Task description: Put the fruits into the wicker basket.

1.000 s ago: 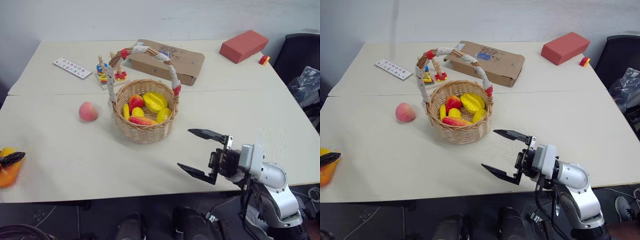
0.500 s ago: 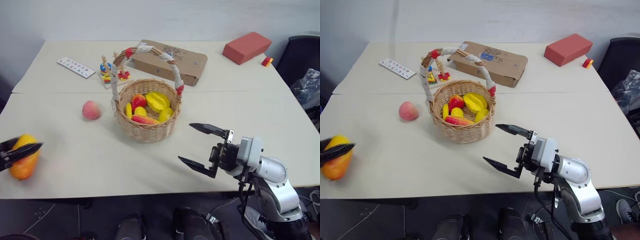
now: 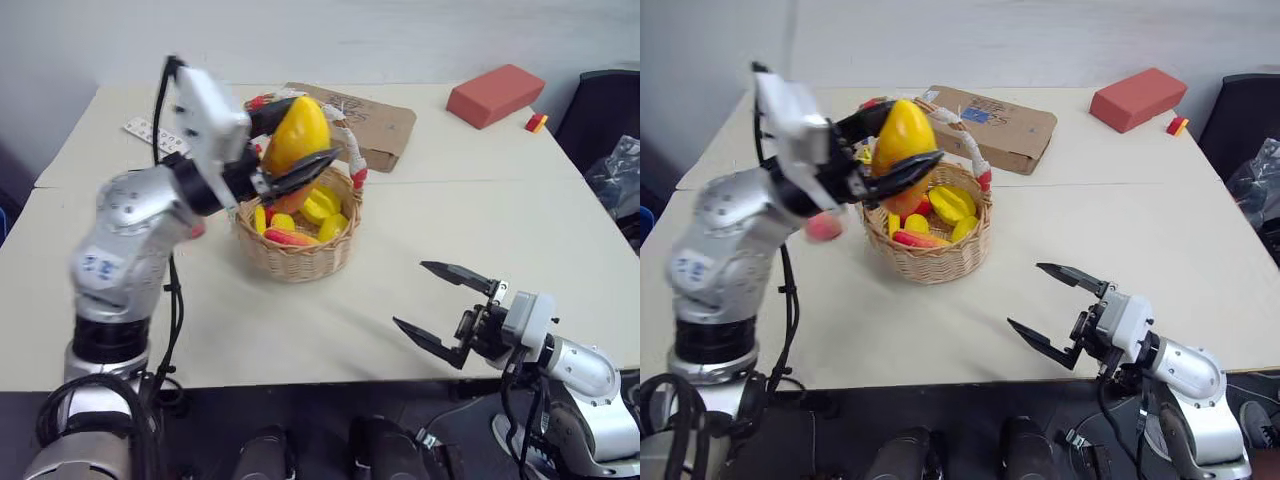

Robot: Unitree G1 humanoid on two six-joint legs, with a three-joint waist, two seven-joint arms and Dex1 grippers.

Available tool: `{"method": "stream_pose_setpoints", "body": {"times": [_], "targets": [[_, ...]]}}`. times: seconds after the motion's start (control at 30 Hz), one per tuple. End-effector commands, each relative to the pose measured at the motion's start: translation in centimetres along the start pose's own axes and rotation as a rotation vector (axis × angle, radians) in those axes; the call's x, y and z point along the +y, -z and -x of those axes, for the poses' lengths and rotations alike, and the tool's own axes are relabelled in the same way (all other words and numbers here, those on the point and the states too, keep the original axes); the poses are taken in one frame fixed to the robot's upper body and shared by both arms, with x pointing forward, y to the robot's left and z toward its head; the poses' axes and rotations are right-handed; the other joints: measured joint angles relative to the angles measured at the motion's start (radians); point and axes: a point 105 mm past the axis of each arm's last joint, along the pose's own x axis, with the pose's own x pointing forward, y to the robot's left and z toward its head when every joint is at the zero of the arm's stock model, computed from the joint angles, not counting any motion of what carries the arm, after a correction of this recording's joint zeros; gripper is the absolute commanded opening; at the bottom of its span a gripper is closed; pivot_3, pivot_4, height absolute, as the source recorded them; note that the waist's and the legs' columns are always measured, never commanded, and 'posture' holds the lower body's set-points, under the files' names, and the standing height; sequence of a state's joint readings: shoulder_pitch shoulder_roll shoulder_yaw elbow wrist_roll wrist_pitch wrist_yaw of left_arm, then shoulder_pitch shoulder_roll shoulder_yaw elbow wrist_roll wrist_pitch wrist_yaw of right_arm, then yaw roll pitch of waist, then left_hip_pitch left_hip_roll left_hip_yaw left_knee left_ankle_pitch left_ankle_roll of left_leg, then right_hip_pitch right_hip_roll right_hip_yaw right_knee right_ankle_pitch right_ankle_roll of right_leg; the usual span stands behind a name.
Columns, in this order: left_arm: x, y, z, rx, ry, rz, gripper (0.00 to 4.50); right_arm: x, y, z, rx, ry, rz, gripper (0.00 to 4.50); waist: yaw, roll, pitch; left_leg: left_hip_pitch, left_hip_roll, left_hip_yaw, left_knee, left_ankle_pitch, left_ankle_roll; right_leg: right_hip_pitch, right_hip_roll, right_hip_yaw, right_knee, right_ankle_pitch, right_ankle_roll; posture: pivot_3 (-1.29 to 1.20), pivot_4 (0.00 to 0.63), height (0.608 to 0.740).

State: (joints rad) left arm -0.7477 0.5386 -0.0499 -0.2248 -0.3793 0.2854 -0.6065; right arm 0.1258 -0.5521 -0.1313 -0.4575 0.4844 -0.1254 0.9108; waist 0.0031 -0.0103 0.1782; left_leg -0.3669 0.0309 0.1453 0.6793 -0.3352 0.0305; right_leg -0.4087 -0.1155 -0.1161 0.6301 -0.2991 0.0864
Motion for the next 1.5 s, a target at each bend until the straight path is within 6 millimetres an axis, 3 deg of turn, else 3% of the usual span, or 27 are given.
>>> {"method": "stream_pose_setpoints", "body": {"times": [0.03, 0.13, 0.33, 0.43, 0.57, 0.63, 0.73, 0.87, 0.9, 1.0, 1.1, 1.23, 1.27, 1.4, 1.5], "targets": [[0.1, 2.4, -0.8, 0.077, 0.001, -0.144, 2.69, 0.2, -1.4, -0.2, -0.039, 0.021, 0.054, 4.5, -0.002, -0.001, 0.0, -0.001, 0.001, 0.0, 0.0, 0.0, 0.0, -0.002, 0.001, 0.0, 0.0, 0.0, 0.0, 0.0, 0.15, 0.74], [0.1, 3.9, -1.3, 0.128, 0.013, -0.188, 2.69, -0.1, -1.5, 0.3, -0.025, 0.062, 0.064, 4.5, 0.0, -0.001, 0.001, -0.003, 0.001, 0.0, 0.001, 0.0, 0.0, -0.002, 0.001, 0.001, 0.0, 0.0, 0.0, 0.0, 0.15, 0.74], [0.0, 2.1, -1.5, -0.005, 0.012, -0.082, 4.49, 0.1, -1.3, 0.7, -0.013, 0.069, 0.061, 4.5, 0.006, -0.001, 0.001, -0.003, 0.001, 0.0, 0.003, -0.001, 0.003, -0.002, -0.001, 0.001, -0.001, 0.0, 0.001, 0.0, 0.15, 0.74], [1.8, 2.8, 1.6, 0.049, -0.061, -0.075, 4.49, 0.5, -1.1, 0.6, -0.017, 0.032, 0.027, 4.5, 0.001, -0.001, 0.001, -0.003, 0.001, 0.0, 0.003, -0.001, 0.003, -0.002, -0.001, 0.001, 0.0, 0.0, 0.001, 0.0, 0.15, 0.74], [2.6, 3.5, 5.6, 0.124, -0.09, -0.031, 4.49, 0.3, -1.0, 0.4, -0.025, 0.005, 0.027, 4.5, -0.009, -0.001, 0.001, 0.0, 0.003, -0.002, 0.002, -0.002, 0.001, -0.002, -0.001, 0.005, 0.0, 0.0, 0.0, 0.0, 0.15, 0.74], [2.1, 4.0, 8.4, 0.185, -0.075, -0.011, 4.49, 0.1, -1.0, 0.2, -0.035, -0.005, 0.027, 4.5, -0.009, -0.001, 0.001, 0.0, 0.003, -0.003, 0.003, -0.002, 0.0, -0.002, -0.001, 0.005, 0.0, 0.0, 0.0, 0.0, 0.15, 0.74], [0.7, 3.2, 14.6, 0.217, -0.102, 0.196, 4.49, 0.3, -1.3, -0.2, -0.066, -0.055, 0.001, 4.5, -0.016, -0.001, 0.001, -0.001, 0.004, -0.002, 0.002, -0.003, 0.001, -0.003, -0.002, 0.007, -0.001, 0.0, 0.0, 0.0, 0.15, 0.74], [1.8, 4.6, 23.7, 0.347, -0.42, 0.419, 4.49, 1.1, -2.8, -1.6, -0.143, -0.148, -0.024, 4.5, -0.017, -0.002, 0.001, -0.001, 0.005, -0.004, 0.003, -0.004, 0.0, -0.002, -0.002, 0.006, -0.002, 0.0, 0.0, 0.0, 0.15, 0.74], [1.9, 4.9, 25.3, 0.37, -0.475, 0.44, 4.49, 1.2, -3.1, -1.9, -0.156, -0.159, -0.022, 4.5, -0.017, -0.002, 0.001, -0.001, 0.005, -0.004, 0.003, -0.004, 0.0, -0.002, -0.003, 0.006, -0.003, 0.0, 0.0, 0.0, 0.15, 0.74], [1.4, 6.9, 33.0, 0.52, -0.724, 0.485, 4.49, 1.0, -4.0, -3.3, -0.211, -0.171, -0.01, 4.5, -0.009, -0.002, 0.001, 0.0, 0.005, -0.005, 0.003, -0.005, 0.0, -0.001, -0.003, 0.005, -0.002, 0.0, -0.001, 0.0, 0.15, 0.74], [0.0, 7.9, 37.4, 0.673, -0.826, 0.533, 4.49, 0.3, -5.1, -4.1, -0.249, -0.155, 0.006, 4.5, -0.007, -0.002, 0.001, 0.0, 0.005, -0.004, 0.003, -0.007, -0.001, -0.003, -0.004, 0.005, -0.002, 0.0, -0.003, 0.0, 0.15, 0.74], [0.0, 8.9, 39.4, 0.786, -0.89, 0.604, 4.49, -0.6, -6.7, -4.6, -0.267, -0.115, 0.024, 4.5, 0.004, -0.007, -0.002, -0.002, 0.004, -0.007, 0.003, -0.011, -0.004, -0.004, -0.008, 0.001, -0.002, 0.0, -0.004, 0.0, 0.15, 0.74], [0.3, 8.9, 39.1, 0.781, -0.866, 0.609, 4.49, -0.6, -6.9, -4.7, -0.259, -0.119, -0.009, 4.5, 0.006, -0.007, -0.002, -0.003, 0.003, -0.008, 0.003, -0.012, -0.006, -0.004, -0.009, 0.0, -0.002, 0.0, -0.005, 0.0, 0.15, 0.74], [3.5, 7.4, 33.6, 0.612, -0.7, 0.622, 4.49, -0.4, -7.8, -4.9, -0.233, -0.192, -0.042, 4.5, 0.01, -0.006, -0.002, -0.003, 0.0, -0.009, 0.002, -0.012, -0.005, -0.004, -0.013, -0.001, -0.002, 0.0, -0.006, 0.0, 0.15, 0.74], [5.8, 8.8, 28.9, 0.623, -0.573, 0.613, 4.49, -1.4, -8.0, -5.2, -0.218, -0.179, -0.02, 4.5, 0.018, -0.006, -0.002, -0.003, -0.001, -0.01, 0.002, -0.012, -0.004, -0.003, -0.014, -0.003, -0.002, 0.001, -0.006, 0.0, 0.15, 0.74]]}}
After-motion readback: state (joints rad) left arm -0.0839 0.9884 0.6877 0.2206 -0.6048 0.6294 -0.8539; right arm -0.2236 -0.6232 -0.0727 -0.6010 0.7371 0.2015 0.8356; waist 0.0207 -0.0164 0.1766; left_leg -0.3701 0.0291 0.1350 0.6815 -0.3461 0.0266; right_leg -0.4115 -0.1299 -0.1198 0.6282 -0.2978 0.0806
